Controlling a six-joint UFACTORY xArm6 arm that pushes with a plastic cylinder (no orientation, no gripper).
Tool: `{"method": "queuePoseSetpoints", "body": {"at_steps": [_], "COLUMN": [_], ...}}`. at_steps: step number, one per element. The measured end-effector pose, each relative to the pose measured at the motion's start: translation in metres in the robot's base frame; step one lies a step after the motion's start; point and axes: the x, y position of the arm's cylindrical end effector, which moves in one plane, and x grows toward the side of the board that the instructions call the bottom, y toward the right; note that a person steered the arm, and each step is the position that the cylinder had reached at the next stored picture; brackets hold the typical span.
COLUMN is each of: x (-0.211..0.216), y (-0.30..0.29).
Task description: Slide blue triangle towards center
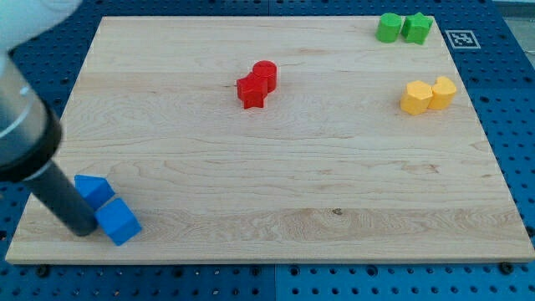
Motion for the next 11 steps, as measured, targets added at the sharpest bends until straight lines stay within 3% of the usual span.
{"method": "queuePoseSetpoints", "body": {"at_steps": [2,3,4,6,8,11], "x": [-0.017,-0.009,0.027,0.027,-0.018,-0.045], "y": [-0.008,-0.011,-0.012,-0.052,-0.066,-0.011]}}
